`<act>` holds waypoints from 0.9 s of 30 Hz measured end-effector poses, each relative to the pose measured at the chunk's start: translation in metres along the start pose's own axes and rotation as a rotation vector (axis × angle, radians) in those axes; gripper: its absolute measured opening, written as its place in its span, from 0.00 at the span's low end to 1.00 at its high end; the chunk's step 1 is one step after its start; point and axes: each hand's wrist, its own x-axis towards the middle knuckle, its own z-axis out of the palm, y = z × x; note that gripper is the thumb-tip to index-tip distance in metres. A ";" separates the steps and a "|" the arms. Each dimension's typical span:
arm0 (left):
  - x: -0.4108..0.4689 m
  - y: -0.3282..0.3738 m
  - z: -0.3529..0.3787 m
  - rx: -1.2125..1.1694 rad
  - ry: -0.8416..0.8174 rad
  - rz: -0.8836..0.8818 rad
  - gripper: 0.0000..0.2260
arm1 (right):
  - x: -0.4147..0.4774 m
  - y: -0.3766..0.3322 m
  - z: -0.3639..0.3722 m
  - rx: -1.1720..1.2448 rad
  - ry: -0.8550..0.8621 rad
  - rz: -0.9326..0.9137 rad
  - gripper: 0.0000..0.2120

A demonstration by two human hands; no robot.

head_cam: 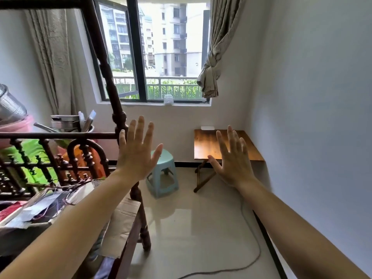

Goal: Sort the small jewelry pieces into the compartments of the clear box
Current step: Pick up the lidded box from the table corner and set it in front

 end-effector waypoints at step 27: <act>0.483 -0.054 0.399 -0.020 -0.121 -0.010 0.32 | 0.456 0.211 0.366 0.011 -0.151 0.188 0.38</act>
